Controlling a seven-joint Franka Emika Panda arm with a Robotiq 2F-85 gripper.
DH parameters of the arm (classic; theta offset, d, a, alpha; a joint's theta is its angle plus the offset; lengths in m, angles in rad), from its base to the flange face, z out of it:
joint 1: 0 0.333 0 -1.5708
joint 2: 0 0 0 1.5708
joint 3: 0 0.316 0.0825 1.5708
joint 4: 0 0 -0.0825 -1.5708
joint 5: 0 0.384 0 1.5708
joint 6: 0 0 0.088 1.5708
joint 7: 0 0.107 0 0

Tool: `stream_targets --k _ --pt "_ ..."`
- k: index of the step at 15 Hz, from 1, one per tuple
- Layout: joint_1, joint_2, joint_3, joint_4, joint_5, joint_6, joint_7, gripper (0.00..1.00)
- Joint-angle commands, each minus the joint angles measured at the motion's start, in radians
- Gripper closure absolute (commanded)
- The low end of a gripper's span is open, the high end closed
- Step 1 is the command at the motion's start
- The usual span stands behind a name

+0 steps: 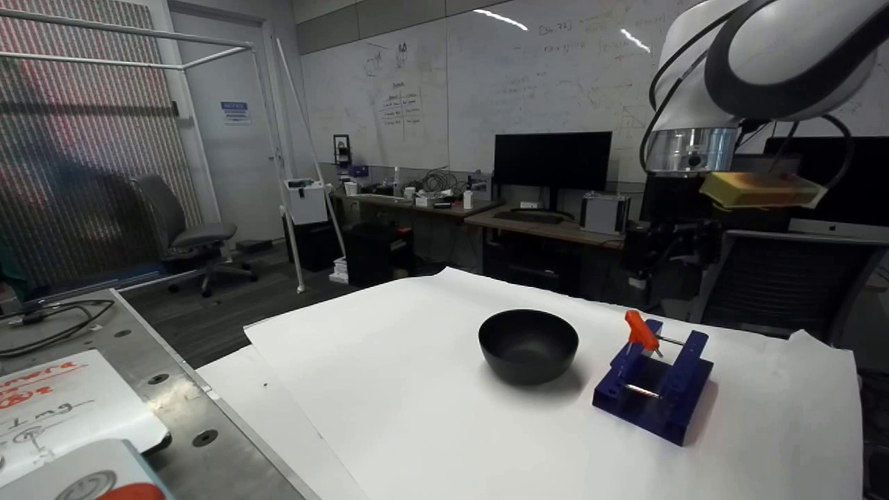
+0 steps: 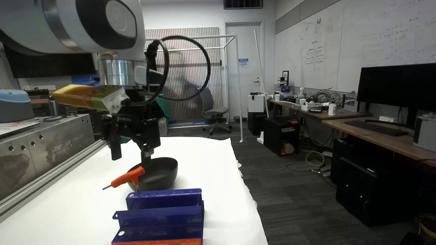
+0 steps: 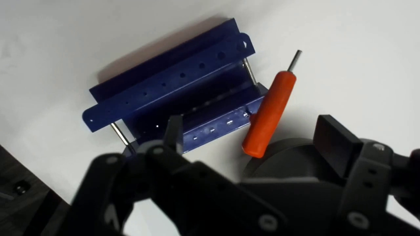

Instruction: Put the orange object into the bowl.

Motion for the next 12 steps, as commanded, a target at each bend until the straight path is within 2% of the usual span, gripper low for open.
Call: stream_targets --k 1,3,4,5,12 --pt "0.018 0.061 0.017 -0.002 -0.001 0.111 0.096 0.00" --pt "0.025 0.092 0.021 0.002 -0.011 0.136 0.133 0.00" --pt "0.026 0.107 0.021 0.005 -0.021 0.131 0.150 0.16" --pt "0.029 0.117 0.021 0.004 -0.028 0.137 0.169 0.26" --pt "0.040 0.133 0.016 0.003 -0.049 0.127 0.222 0.81"
